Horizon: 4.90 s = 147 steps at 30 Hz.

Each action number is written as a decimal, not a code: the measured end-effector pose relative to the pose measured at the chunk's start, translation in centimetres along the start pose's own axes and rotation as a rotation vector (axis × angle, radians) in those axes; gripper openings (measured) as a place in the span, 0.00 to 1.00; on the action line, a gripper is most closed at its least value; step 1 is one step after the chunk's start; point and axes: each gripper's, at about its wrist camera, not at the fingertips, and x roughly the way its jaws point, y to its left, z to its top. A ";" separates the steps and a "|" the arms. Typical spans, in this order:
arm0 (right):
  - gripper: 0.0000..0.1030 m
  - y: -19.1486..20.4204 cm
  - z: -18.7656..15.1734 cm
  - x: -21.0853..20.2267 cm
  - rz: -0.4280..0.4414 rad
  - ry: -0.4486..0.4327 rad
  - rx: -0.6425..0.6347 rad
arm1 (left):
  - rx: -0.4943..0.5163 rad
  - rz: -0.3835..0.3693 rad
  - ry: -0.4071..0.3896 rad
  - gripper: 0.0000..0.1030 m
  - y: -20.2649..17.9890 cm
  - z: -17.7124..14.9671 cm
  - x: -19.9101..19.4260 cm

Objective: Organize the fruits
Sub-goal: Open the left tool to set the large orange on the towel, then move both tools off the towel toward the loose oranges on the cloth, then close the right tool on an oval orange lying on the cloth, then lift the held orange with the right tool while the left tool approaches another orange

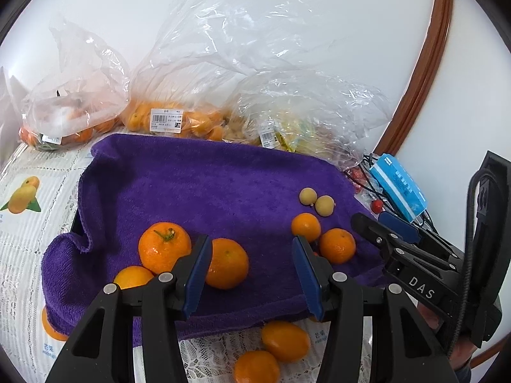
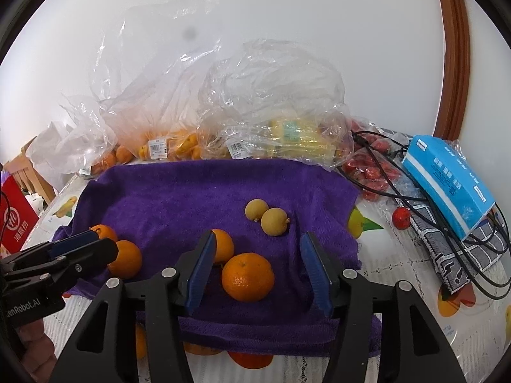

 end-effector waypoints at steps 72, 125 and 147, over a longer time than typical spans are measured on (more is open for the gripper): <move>0.33 10.3 -7.3 -0.1 0.086 0.221 -0.087 | -0.128 0.119 -0.011 0.52 9.8 -6.0 -8.5; 0.33 7.8 -7.9 -2.1 0.090 0.190 0.005 | -0.068 0.140 0.045 0.52 8.6 -6.3 -7.1; 0.33 2.3 -9.5 -4.1 0.060 0.194 0.090 | -0.036 0.131 0.047 0.54 7.8 -6.5 -6.7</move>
